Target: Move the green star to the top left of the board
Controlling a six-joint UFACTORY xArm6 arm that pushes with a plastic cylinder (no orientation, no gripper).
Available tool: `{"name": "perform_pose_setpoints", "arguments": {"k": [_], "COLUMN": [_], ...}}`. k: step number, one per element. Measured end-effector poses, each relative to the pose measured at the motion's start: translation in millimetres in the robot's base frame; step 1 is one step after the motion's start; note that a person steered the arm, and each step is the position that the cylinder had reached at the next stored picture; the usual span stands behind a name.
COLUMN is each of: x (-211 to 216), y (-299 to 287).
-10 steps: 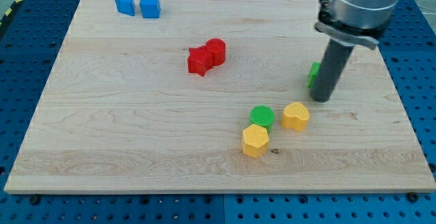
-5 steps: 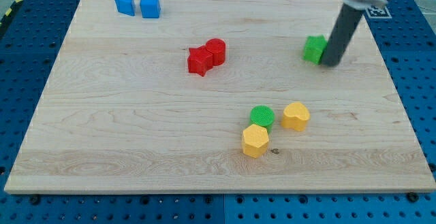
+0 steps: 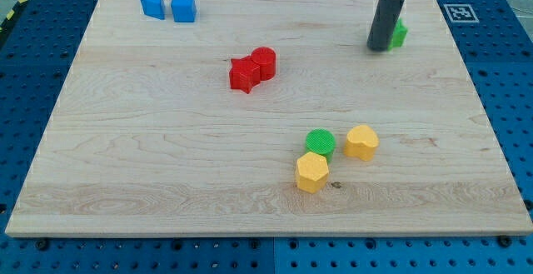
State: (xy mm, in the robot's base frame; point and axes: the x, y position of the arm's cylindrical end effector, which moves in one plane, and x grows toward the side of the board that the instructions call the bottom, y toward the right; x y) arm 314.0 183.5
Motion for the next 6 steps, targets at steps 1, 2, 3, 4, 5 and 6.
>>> {"name": "perform_pose_setpoints", "arguments": {"k": [1, 2, 3, 4, 5, 6], "x": [-12, 20, 11, -32, -51, -24], "y": [6, 3, 42, 56, 69, 70]}}
